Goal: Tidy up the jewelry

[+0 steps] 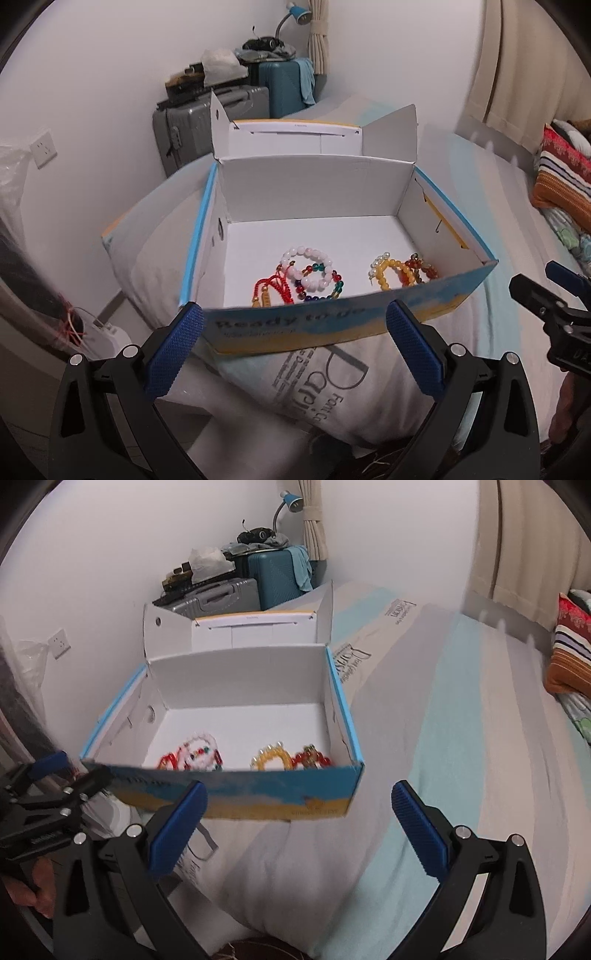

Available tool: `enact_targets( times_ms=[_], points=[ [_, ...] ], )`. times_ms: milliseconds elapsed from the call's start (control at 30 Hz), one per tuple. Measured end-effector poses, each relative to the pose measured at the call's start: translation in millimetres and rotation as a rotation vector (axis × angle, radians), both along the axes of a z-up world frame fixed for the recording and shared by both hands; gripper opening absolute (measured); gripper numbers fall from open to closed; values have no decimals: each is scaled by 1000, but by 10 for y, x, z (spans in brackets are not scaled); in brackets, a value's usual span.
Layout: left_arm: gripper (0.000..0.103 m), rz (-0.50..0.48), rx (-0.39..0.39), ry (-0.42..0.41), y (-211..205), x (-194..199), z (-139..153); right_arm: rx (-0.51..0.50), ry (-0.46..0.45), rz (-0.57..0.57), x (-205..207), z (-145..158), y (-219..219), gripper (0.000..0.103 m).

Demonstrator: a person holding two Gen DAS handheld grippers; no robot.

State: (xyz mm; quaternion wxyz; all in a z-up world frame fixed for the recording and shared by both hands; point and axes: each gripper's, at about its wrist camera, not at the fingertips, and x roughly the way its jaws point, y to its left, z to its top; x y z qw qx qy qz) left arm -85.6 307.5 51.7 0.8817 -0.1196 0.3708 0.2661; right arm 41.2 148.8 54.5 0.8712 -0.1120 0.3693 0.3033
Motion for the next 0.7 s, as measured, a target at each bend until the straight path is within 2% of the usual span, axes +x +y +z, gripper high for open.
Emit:
enact_targets(
  times_ms=[133, 433, 700],
  points=[
    [97, 2, -43, 6, -41, -98, -82, -17, -8, -9, -59, -82, -69, 96],
    [97, 16, -46, 13, -99, -158, -215, -13, 1, -20, -71, -114, -172, 96],
    [97, 16, -45, 14, -100, -133, -215, -13, 4, -18, -57, -124, -138, 96]
  ],
)
